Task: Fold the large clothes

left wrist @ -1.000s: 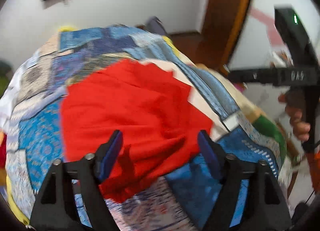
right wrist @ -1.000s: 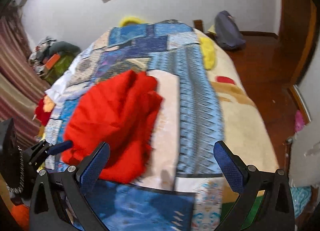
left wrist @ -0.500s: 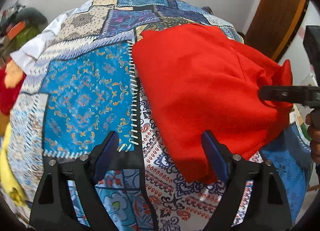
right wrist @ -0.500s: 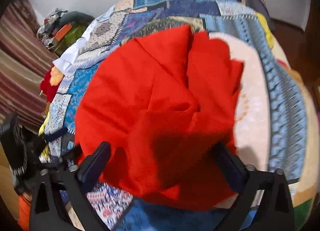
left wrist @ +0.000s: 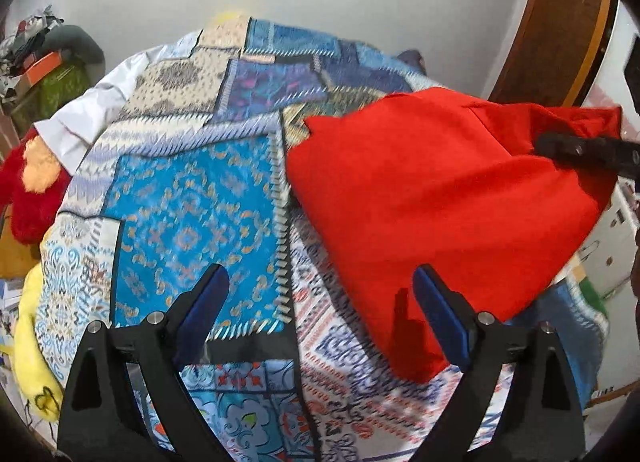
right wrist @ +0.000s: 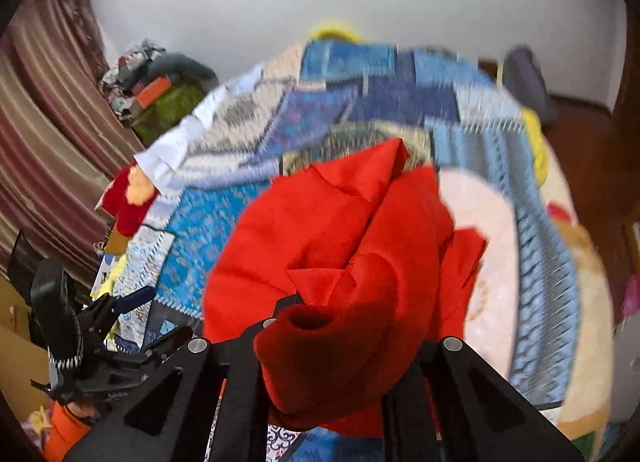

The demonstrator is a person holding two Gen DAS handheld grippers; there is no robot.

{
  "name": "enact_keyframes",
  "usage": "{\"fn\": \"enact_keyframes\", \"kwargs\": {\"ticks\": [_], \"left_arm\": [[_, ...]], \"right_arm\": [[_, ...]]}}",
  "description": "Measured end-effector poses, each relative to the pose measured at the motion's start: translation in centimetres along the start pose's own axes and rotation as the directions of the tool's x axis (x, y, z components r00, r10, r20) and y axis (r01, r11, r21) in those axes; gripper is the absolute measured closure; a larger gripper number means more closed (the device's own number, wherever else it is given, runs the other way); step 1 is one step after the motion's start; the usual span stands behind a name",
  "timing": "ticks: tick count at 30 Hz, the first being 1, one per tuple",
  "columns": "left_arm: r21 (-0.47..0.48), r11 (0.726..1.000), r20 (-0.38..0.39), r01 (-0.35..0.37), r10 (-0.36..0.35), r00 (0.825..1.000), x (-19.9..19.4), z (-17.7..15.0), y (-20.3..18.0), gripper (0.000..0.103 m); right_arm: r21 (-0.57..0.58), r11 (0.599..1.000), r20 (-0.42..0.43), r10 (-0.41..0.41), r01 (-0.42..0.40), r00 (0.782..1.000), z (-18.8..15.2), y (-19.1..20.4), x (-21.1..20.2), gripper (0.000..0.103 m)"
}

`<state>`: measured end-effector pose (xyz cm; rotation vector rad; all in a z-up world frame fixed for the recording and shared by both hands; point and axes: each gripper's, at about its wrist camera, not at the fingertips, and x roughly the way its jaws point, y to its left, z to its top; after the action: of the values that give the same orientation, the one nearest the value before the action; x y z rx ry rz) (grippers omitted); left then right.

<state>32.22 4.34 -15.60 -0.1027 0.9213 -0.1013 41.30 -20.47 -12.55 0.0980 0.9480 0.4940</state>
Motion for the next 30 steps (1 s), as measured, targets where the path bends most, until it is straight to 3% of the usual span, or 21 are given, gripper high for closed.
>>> {"fn": "enact_keyframes", "kwargs": {"ticks": [3, 5, 9, 13, 15, 16, 17, 24, 30], "left_arm": [[-0.003, 0.998, -0.030, 0.064, -0.064, 0.998, 0.9, 0.1, -1.4, 0.009], [0.041, 0.996, -0.081, 0.084, -0.080, 0.993, 2.6, -0.6, -3.2, 0.009], [0.130, 0.990, -0.189, 0.047, -0.021, 0.982, 6.6, -2.9, -5.9, 0.008], [0.139, 0.988, -0.202, 0.061, -0.032, 0.979, 7.6, -4.0, -6.2, 0.004], [0.121, 0.990, -0.211, 0.069, -0.042, 0.977, 7.8, -4.3, -5.7, 0.003], [0.115, 0.991, -0.214, 0.069, -0.043, 0.976, 7.8, -4.5, -5.5, 0.002], [0.109, 0.992, -0.219, 0.068, -0.043, 0.975, 7.8, -4.7, -5.3, 0.001], [0.178, 0.983, -0.215, 0.046, -0.006, 0.976, 5.9, -5.7, -5.4, 0.002], [0.150, 0.989, -0.113, 0.001, 0.016, 0.993, 2.4, -2.3, -3.8, 0.003]], "right_arm": [[-0.010, 0.999, 0.022, -0.034, 0.034, 0.999, -1.0, -0.9, -1.6, 0.095], [-0.011, 0.994, 0.010, -0.108, 0.108, 0.994, -2.6, -2.5, -1.0, 0.095], [0.026, 0.982, -0.111, -0.184, 0.188, 0.977, -5.3, -6.4, 2.5, 0.094], [-0.069, 0.965, -0.182, -0.263, 0.254, 0.947, -8.3, -8.6, 5.6, 0.090], [-0.128, 0.933, -0.154, -0.354, 0.337, 0.922, -8.9, -8.4, 5.5, 0.070], [-0.152, 0.908, -0.132, -0.410, 0.390, 0.903, -9.0, -8.3, 5.4, 0.038], [-0.173, 0.880, -0.101, -0.463, 0.443, 0.881, -9.0, -8.5, 5.1, 0.018], [-0.078, 0.944, -0.176, -0.328, 0.319, 0.928, -9.0, -12.7, 2.9, 0.018], [0.014, 0.985, -0.116, -0.168, 0.171, 0.979, -5.1, -11.6, -0.8, 0.018]]}}
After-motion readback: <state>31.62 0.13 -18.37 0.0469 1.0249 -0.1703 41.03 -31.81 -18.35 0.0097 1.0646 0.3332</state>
